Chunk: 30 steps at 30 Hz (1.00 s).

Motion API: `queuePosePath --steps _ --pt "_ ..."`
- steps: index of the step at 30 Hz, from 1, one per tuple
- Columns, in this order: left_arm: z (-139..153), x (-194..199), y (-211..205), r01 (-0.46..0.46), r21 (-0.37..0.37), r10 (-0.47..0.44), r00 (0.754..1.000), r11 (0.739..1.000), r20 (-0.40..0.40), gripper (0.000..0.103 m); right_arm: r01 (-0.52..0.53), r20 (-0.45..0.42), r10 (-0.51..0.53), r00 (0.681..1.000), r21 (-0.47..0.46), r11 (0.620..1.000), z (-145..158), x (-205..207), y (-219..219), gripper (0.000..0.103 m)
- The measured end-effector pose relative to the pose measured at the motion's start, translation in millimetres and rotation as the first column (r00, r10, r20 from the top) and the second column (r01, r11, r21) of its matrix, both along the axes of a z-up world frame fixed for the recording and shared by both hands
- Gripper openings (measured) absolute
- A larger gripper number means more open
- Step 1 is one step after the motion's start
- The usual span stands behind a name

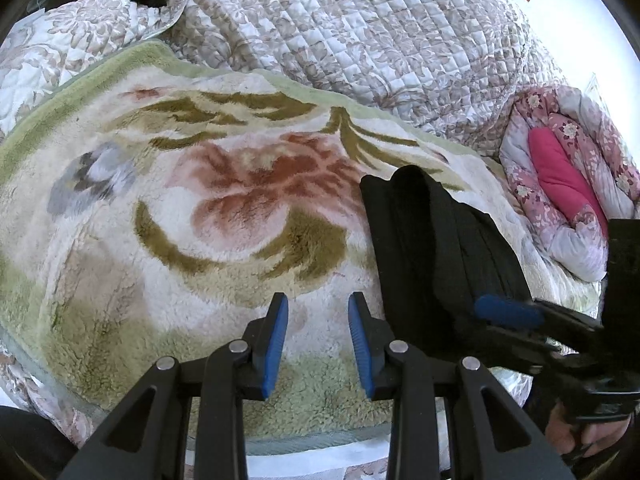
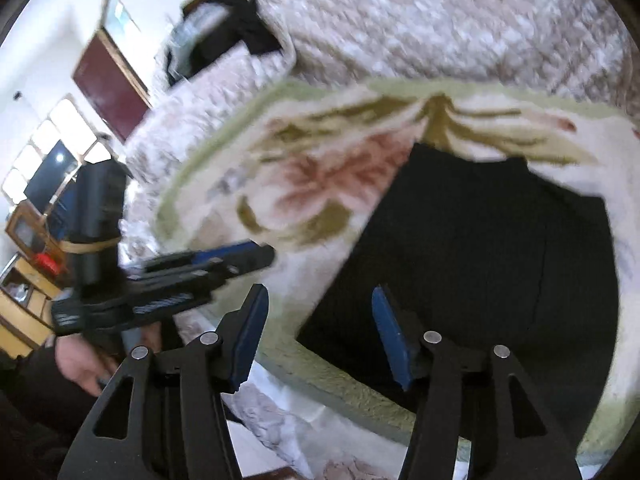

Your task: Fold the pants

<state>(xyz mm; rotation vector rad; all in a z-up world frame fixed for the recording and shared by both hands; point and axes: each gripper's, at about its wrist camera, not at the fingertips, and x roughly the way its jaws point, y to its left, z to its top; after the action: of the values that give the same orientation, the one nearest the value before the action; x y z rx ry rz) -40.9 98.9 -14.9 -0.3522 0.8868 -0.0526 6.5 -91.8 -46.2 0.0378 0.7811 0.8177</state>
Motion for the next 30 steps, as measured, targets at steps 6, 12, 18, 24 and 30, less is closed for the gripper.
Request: queuePosePath --steps 6,12,18,24,30 --pt "10 14 -20 0.064 -0.015 -0.064 0.998 0.998 0.016 0.034 0.25 0.017 -0.25 0.968 0.031 0.968 -4 14 -57 0.039" --pt "15 40 -56 0.176 -0.021 -0.175 0.984 0.984 0.046 0.051 0.398 -0.08 -0.395 0.915 0.018 0.917 -28 27 -104 0.032" --pt "-10 65 -79 0.22 -0.02 -0.22 0.975 0.975 -0.017 0.052 0.416 -0.089 -0.411 0.907 0.038 0.909 -27 29 -121 0.032" --pt "-13 75 -79 0.199 -0.035 -0.2 0.98 0.979 -0.006 0.058 0.428 -0.109 -0.419 0.901 0.069 0.901 -31 33 -131 0.032" --pt "-16 70 -76 0.169 -0.074 -0.17 0.985 0.983 -0.001 0.057 0.435 -0.107 -0.426 0.898 0.076 0.897 -30 32 -134 0.032"
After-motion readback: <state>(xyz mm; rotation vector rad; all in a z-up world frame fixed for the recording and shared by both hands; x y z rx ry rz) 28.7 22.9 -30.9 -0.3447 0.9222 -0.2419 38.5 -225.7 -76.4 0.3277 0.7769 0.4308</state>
